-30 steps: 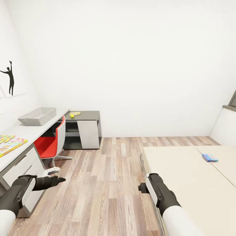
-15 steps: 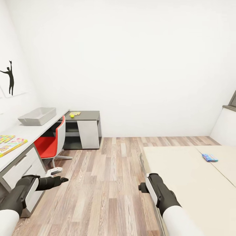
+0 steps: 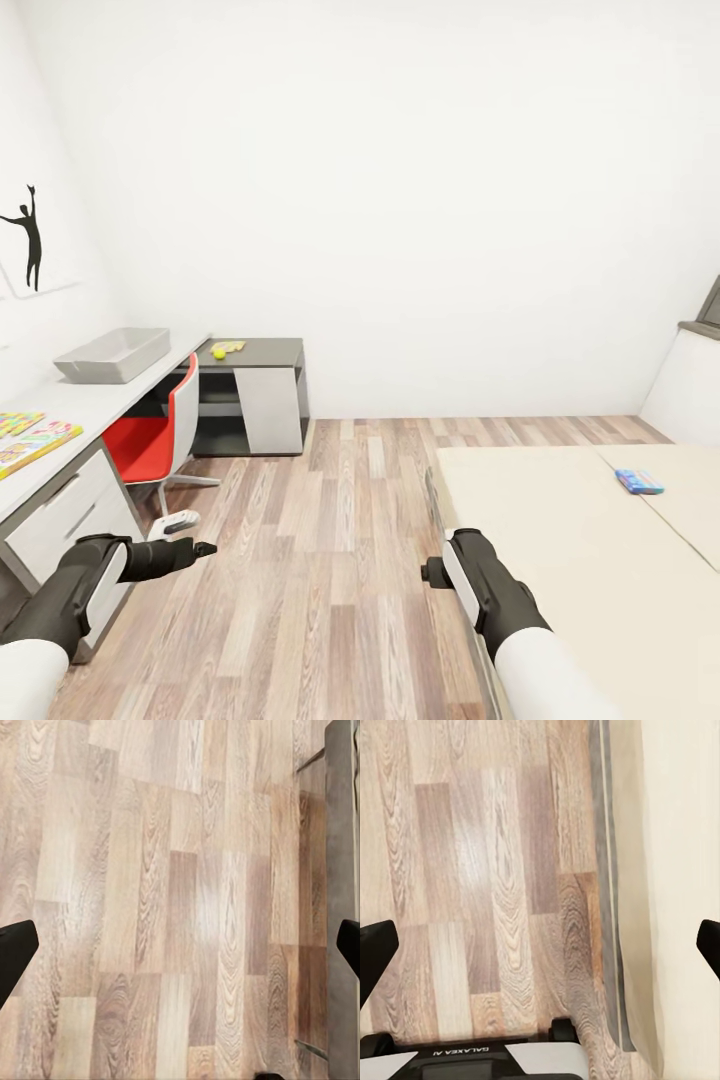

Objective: Put all the toys in the child's room - the three board games (two on the bed and one on the table), the two jigsaw puzzles on the table, and the tennis ball on the table - inside the toy box on the table in the child's room.

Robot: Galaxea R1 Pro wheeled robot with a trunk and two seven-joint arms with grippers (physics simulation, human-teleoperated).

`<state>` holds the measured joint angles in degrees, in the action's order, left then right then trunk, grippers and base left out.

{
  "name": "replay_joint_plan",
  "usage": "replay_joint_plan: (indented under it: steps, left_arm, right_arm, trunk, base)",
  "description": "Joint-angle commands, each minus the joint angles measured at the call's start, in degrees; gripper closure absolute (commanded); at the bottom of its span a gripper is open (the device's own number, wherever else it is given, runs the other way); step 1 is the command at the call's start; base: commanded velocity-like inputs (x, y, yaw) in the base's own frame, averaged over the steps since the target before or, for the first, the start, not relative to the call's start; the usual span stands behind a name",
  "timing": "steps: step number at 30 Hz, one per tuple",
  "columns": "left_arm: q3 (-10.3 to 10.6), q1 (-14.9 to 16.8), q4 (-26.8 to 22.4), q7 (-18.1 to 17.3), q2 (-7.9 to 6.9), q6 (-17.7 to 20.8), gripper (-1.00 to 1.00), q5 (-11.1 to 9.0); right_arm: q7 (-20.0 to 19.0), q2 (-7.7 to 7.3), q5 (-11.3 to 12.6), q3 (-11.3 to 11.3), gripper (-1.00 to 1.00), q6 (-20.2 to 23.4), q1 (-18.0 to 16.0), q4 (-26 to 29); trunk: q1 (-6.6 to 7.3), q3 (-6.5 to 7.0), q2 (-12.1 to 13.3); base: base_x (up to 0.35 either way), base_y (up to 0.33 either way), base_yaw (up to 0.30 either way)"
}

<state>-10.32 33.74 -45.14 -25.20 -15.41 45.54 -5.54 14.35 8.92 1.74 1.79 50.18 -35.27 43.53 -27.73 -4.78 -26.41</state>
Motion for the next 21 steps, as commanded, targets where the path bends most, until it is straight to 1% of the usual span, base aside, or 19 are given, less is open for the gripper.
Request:
replay_joint_plan:
  steps: [1, 21]
  left_arm:
    - [-0.1, 0.1, 0.0, 0.1, 0.0, 0.5, -1.0, -0.6]
    - [-0.1, 0.1, 0.0, 0.2, 0.1, 0.4, -1.0, -0.5]
  right_arm:
    - [0.2, 0.07, 0.2, 0.2, -1.0, 0.2, 0.0, 0.1]
    - [0.2, 0.11, 0.2, 0.2, -1.0, 0.2, 0.0, 0.1]
  trunk:
    - [-0.03, -0.13, -0.1]
    - [-0.03, -0.13, -0.1]
  base:
    - [0.0, -0.024, 0.0]
    - [0.0, -0.007, 0.0]
